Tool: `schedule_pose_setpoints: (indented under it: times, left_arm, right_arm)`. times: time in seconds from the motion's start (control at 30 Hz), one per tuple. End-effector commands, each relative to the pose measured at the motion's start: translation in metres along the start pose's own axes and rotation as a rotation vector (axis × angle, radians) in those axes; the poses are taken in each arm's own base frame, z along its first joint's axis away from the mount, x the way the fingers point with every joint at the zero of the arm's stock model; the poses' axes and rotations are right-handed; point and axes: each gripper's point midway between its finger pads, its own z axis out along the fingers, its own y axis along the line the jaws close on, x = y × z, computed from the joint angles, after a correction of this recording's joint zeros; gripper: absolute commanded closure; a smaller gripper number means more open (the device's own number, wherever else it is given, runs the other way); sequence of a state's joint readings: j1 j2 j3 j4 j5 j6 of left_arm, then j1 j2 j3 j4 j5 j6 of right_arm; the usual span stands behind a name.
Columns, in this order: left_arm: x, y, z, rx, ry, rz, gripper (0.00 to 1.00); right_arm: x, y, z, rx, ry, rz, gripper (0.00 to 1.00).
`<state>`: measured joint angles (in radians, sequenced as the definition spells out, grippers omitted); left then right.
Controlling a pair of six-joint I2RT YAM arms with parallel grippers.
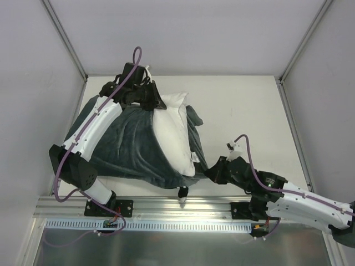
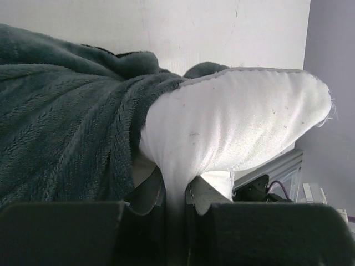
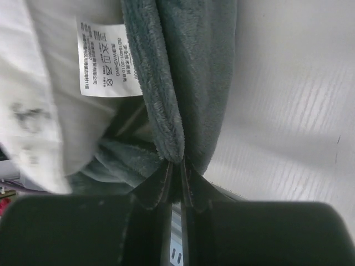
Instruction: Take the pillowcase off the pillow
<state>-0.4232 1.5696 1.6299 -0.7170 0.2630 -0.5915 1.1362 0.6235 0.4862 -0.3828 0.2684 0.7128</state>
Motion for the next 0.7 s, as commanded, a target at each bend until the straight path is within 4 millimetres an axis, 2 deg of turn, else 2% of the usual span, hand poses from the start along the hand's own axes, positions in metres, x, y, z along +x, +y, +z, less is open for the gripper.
schedule_pose_setpoints:
  times: [0.0,0.07,0.2,0.3,0.33,0.4,0.43,0.47,0.5,0.57,0.6,0.63,0.67]
  left_arm:
    - [-0.09,0.005,-0.051,-0.019,-0.355,-0.024,1.0]
    - [-0.095,0.007,-0.052,-0.007,-0.355,-0.057,1.0]
    - [-0.101,0.0,-0.054,0.029,-0.352,-0.084,1.0]
    - [-0.1,-0.014,-0.055,0.092,-0.325,-0.084,1.0]
    - [-0.093,-0.022,-0.053,0.138,-0.287,-0.078,1.0]
    - [-0.085,-0.029,-0.049,0.171,-0.254,-0.065,1.0]
    - [-0.078,-0.027,-0.045,0.166,-0.232,-0.058,1.0]
    - [-0.074,-0.025,-0.041,0.16,-0.225,-0.037,1.0]
    - [-0.067,-0.022,-0.035,0.15,-0.207,-0.032,1.0]
    - [-0.057,-0.024,-0.029,0.166,-0.171,-0.017,1.0]
    - [-0.05,-0.022,-0.024,0.165,-0.148,-0.015,1.0]
    - [-0.043,-0.026,-0.021,0.175,-0.133,-0.002,1.0]
    - [-0.039,-0.027,-0.02,0.175,-0.127,0.012,1.0]
  right_arm:
    - [0.049,-0.061,-0.014,0.174,0.164,-0.02,0.99]
    - [0.049,-0.051,-0.01,0.136,0.166,-0.012,0.99]
    - [0.064,-0.053,0.003,0.197,0.228,-0.065,0.99]
    - [0.063,-0.046,0.014,0.201,0.22,-0.088,0.99]
    - [0.063,-0.045,0.021,0.215,0.221,-0.107,0.99]
    - [0.05,-0.048,0.023,0.255,0.198,-0.214,0.76]
    - [0.034,-0.046,0.012,0.32,0.197,-0.273,0.6]
    - [0.009,-0.05,0.007,0.393,0.112,-0.326,0.34]
    - [-0.01,-0.049,-0.002,0.424,0.076,-0.389,0.24]
    - [-0.051,-0.026,-0.02,0.394,-0.026,-0.405,0.1]
    - [-0.068,-0.023,-0.025,0.383,-0.06,-0.414,0.09]
    - [-0.085,-0.007,-0.029,0.321,-0.114,-0.386,0.09]
    - [-0.097,0.001,-0.035,0.258,-0.146,-0.341,0.07]
